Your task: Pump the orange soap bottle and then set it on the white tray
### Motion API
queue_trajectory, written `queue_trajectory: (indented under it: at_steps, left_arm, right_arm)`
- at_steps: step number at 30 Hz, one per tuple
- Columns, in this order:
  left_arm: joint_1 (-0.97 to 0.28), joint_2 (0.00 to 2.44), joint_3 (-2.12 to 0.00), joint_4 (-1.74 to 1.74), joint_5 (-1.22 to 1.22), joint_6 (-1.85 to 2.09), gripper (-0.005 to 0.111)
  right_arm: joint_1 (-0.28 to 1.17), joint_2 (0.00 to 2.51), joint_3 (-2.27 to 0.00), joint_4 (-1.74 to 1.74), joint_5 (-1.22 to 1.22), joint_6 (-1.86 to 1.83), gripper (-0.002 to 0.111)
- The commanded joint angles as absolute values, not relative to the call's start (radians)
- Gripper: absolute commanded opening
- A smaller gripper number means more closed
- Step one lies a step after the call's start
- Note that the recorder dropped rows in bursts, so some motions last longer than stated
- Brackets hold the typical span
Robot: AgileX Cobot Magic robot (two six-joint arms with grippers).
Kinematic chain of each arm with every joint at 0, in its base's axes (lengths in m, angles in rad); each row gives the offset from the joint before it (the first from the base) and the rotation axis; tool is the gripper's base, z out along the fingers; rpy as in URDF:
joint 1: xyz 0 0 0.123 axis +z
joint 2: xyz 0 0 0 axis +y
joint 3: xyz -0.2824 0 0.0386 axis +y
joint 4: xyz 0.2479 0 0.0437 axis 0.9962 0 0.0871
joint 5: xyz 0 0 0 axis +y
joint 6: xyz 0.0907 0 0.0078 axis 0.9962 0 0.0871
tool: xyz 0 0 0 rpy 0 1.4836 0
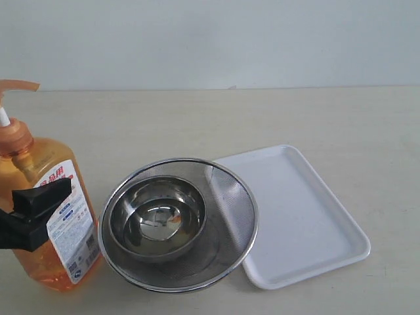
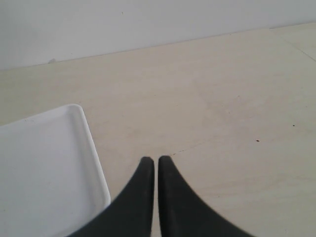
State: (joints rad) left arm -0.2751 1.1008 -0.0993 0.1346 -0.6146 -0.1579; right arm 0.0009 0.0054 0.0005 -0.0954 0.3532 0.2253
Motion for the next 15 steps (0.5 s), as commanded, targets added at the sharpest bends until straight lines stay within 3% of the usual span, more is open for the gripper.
queue_trajectory:
  at_steps: [1, 15]
  left_arm:
    - [-0.277, 1.042, -0.107, 0.142, -0.65, -0.156, 0.005]
    - [-0.277, 1.076, -0.096, 0.139, -0.634, -0.187, 0.005]
  right_arm:
    - [0.0, 0.0, 0.0, -0.101, 0.341, 0.225, 0.0]
    - [0.0, 0.0, 0.0, -0.101, 0.348, 0.225, 0.0]
